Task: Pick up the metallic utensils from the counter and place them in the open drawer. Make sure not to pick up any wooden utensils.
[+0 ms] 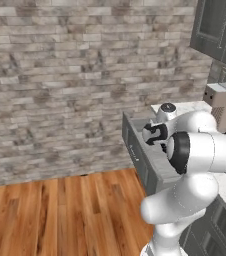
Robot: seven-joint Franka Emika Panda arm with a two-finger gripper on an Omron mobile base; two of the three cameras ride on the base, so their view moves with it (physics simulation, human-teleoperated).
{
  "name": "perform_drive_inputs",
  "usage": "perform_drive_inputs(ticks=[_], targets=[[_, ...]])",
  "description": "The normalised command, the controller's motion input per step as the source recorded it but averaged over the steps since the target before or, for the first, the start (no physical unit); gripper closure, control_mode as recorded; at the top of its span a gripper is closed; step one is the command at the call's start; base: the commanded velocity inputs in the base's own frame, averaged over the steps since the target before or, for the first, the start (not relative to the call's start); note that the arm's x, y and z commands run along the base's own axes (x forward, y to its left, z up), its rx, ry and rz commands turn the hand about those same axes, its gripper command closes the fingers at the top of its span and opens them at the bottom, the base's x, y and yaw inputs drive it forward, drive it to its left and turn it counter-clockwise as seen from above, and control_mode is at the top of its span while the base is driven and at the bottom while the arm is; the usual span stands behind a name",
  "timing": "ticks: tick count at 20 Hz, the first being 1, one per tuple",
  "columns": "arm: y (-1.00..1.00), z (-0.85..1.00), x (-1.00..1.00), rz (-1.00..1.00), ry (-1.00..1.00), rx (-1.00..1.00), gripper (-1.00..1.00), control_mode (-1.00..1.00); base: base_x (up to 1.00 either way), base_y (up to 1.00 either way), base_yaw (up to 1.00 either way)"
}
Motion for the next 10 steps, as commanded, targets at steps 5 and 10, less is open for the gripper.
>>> perform_drive_inputs(ticks=[5,10], targets=[[-0.27,-0.24,0.00,0.02,0.05,0.06,1.00,-1.00,0.00,0.00,0.00],[-0.05,-0.30,0.08,0.05,0.09,0.00,1.00,-1.00,0.00,0.00,0.00]])
